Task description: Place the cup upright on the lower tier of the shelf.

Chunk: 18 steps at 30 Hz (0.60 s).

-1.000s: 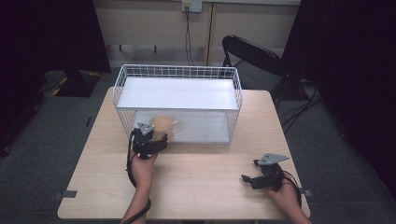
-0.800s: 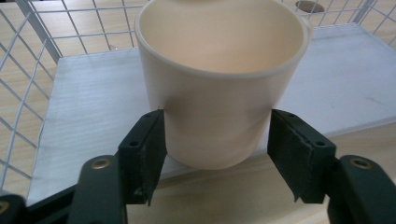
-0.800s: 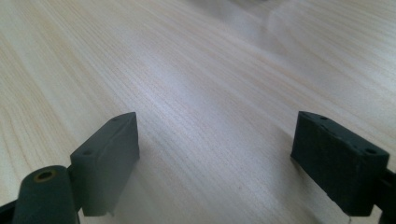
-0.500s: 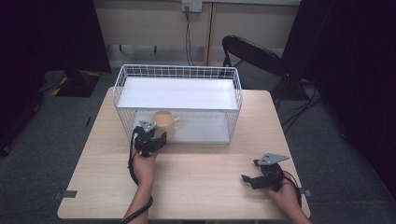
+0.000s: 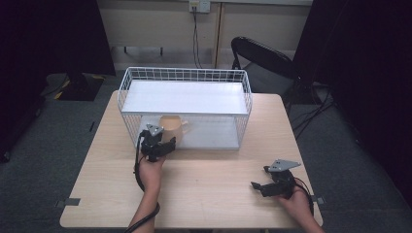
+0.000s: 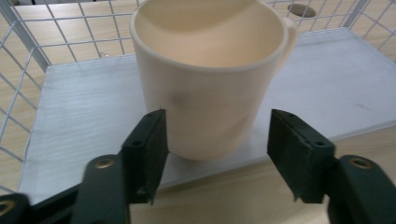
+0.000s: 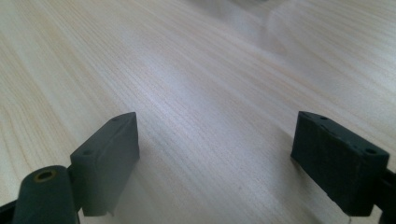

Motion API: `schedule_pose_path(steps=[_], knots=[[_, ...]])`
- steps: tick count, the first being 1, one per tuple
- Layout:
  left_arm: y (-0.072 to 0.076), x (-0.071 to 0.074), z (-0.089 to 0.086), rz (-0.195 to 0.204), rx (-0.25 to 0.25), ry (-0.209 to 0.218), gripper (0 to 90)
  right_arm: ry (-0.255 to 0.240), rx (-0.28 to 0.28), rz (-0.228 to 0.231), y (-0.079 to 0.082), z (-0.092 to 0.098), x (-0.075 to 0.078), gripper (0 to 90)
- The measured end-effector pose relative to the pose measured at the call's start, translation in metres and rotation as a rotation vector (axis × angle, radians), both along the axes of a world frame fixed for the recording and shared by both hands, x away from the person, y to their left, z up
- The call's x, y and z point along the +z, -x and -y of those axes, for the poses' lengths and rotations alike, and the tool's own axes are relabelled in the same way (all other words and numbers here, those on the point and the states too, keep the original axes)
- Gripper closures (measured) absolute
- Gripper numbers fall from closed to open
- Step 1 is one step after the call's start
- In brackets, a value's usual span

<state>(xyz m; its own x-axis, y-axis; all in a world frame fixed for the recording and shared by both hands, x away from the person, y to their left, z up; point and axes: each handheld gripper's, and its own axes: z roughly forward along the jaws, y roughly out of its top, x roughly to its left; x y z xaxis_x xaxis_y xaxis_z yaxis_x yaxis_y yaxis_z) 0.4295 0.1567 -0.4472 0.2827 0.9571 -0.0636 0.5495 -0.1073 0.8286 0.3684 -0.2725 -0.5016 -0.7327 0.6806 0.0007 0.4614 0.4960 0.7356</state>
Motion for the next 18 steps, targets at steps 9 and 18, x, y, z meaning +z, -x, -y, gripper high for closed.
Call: schedule_pose_path(steps=[9, 18], knots=[[0.006, 0.004, -0.007, 0.008, -0.034, 0.023, 24.8, 0.0, 0.0, 0.0, 0.0, 0.0, 0.0, 14.2], [0.016, -0.003, -0.019, -0.02, -0.087, 0.006, 22.0, 0.0, 0.0, 0.0, 0.0, 0.0, 0.0, 14.2]])
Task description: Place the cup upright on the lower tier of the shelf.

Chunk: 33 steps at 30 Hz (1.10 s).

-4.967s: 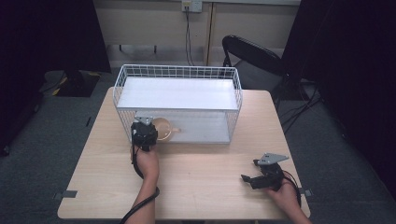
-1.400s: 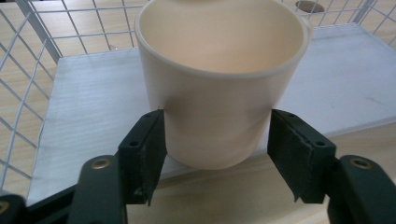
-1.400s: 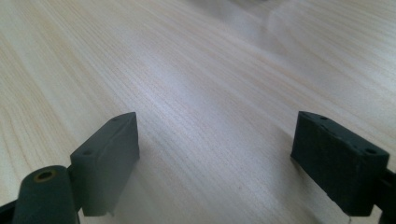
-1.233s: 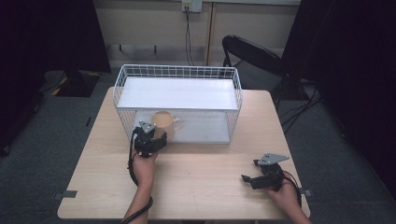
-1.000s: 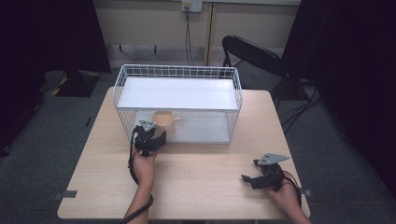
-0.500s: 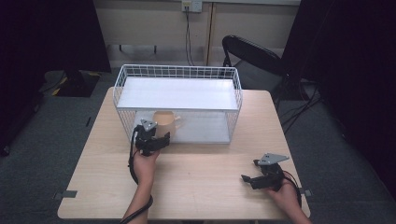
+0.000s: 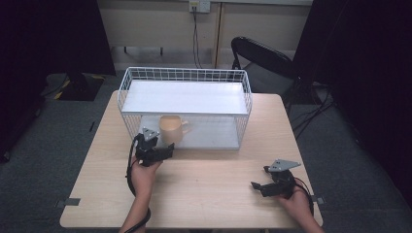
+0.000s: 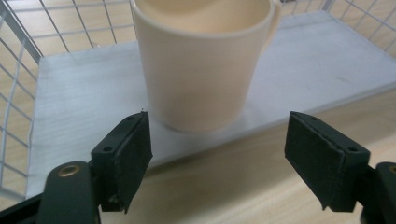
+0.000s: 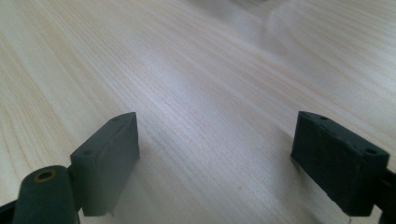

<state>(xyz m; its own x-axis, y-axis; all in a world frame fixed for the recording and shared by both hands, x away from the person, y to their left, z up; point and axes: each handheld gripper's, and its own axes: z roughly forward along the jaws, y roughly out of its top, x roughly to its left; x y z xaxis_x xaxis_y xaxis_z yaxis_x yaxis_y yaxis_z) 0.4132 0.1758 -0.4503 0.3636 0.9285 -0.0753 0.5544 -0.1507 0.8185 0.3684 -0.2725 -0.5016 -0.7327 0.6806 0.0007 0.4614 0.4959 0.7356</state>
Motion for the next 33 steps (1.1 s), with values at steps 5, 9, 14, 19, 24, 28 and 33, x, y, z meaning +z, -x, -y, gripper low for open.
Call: schedule_pose_path(steps=[5, 9, 14, 19, 24, 28, 33], knots=[[0.006, -0.002, -0.007, -0.014, -0.023, -0.016, 19.5, 0.0, 0.0, 0.0, 0.0, 0.0, 0.0, 14.2], [0.01, 0.0, -0.014, -0.018, -0.03, -0.032, 18.7, 0.0, 0.0, 0.0, 0.0, 0.0, 0.0, 14.2], [0.014, 0.002, -0.02, -0.021, -0.046, -0.032, 18.2, 0.0, 0.0, 0.0, 0.0, 0.0, 0.0, 14.2], [0.019, 0.001, -0.025, -0.024, -0.059, -0.024, 17.5, 0.0, 0.0, 0.0, 0.0, 0.0, 0.0, 14.2], [0.023, 0.0, -0.031, -0.028, -0.073, -0.004, 16.8, 0.0, 0.0, 0.0, 0.0, 0.0, 0.0, 14.2], [0.027, -0.001, -0.034, -0.024, -0.075, -0.003, 16.8, 0.0, 0.0, 0.0, 0.0, 0.0, 0.0, 14.3], [0.032, -0.004, -0.039, -0.025, -0.082, -0.021, 16.9, 0.0, 0.0, 0.0, 0.0, 0.0, 0.0, 14.2]])
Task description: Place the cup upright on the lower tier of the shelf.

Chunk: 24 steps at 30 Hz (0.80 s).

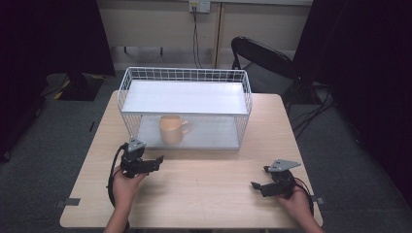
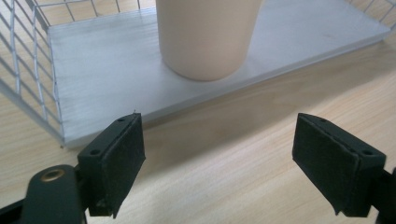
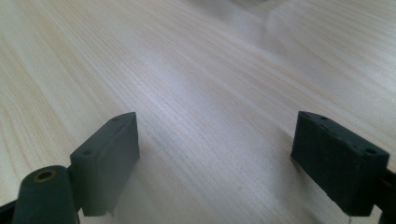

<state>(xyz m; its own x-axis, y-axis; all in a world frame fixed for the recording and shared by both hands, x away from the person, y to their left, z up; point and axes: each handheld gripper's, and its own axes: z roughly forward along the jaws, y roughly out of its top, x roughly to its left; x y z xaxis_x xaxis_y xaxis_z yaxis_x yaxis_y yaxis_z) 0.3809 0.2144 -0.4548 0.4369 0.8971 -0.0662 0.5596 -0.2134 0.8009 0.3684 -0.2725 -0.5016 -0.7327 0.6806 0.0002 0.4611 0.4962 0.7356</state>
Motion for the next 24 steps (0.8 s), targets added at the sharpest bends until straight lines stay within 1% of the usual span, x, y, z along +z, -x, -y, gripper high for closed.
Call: schedule_pose_path(steps=[1, 5, 9, 12, 15, 17, 19, 24], knots=[[0.001, -0.001, -0.001, 0.002, 0.003, 0.005, 16.9, 0.0, 0.0, 0.0, 0.0, 0.0, 0.0, 14.2], [0.007, -0.003, -0.006, -0.009, -0.008, -0.021, 16.8, 0.0, 0.0, 0.0, 0.0, 0.0, 0.0, 14.2], [0.013, -0.006, -0.01, -0.023, -0.014, -0.021, 16.4, 0.0, 0.0, 0.0, 0.0, 0.0, 0.0, 14.2], [0.016, -0.009, -0.014, -0.026, -0.021, -0.032, 16.4, 0.0, 0.0, 0.0, 0.0, 0.0, 0.0, 14.2], [0.019, -0.013, -0.017, -0.043, -0.028, -0.027, 16.1, 0.001, 0.0, 0.0, 0.0, 0.0, 0.0, 14.2], [0.021, -0.015, -0.019, -0.047, -0.029, -0.043, 15.9, 0.001, 0.0, 0.0, 0.0, 0.0, 0.0, 14.2], [0.023, -0.017, -0.021, -0.056, -0.035, -0.045, 15.9, 0.0, 0.0, 0.0, 0.0, 0.0, 0.0, 14.2], [0.026, -0.02, -0.024, -0.054, -0.041, -0.043, 15.8, 0.0, 0.0, 0.0, 0.0, 0.0, 0.0, 14.2]])
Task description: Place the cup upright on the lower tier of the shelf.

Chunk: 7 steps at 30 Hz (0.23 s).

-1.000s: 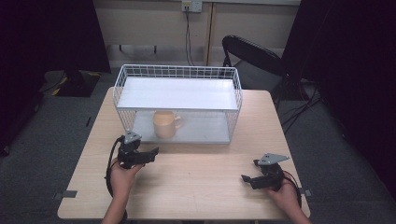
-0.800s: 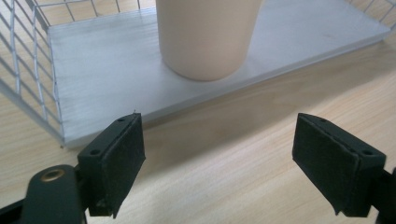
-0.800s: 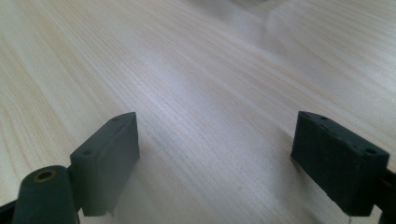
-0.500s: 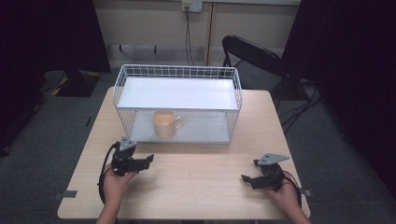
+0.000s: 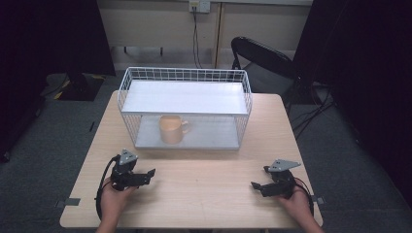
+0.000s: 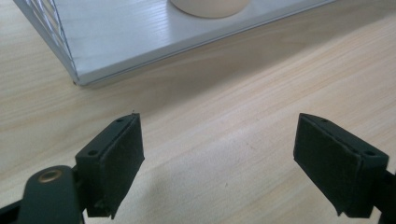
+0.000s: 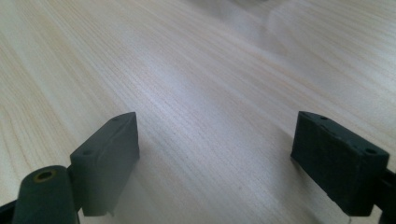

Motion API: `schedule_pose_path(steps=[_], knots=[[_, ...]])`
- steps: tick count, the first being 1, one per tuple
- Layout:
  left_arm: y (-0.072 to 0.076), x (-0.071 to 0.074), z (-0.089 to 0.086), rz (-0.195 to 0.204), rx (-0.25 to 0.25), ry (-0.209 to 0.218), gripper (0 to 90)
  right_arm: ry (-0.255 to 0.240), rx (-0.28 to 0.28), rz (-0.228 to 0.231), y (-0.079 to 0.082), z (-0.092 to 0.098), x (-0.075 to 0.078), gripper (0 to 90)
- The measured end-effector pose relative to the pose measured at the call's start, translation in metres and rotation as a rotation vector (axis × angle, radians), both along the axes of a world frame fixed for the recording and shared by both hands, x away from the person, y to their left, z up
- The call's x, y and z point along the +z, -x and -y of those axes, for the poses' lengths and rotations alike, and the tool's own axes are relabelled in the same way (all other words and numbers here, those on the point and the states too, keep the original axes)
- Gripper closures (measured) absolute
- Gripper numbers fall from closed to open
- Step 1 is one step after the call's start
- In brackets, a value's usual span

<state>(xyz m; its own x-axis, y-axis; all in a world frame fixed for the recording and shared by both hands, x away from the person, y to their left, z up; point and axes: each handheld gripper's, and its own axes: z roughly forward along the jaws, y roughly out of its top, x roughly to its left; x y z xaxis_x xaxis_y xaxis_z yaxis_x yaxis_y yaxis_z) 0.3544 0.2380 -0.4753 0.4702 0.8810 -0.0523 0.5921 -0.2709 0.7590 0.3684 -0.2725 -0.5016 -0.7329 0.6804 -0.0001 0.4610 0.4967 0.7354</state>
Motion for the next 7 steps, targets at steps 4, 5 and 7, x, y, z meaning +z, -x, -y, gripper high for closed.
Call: schedule_pose_path(steps=[4, 5, 7], knots=[[0.0014, -0.004, -0.0002, -0.003, -0.01, -0.021, 15.4, 0.0, 0.0, 0.0, 0.0, 0.0, 0.0, 14.2], [0.0018, -0.0044, 0.0004, -0.006, -0.01, -0.024, 15.4, 0.0, 0.0, 0.0, 0.0, 0.0, 0.0, 14.2], [0.0027, -0.0054, 0.0016, -0.001, -0.02, -0.056, 15.4, 0.0, 0.0, 0.0, 0.0, 0.0, 0.0, 14.2]])
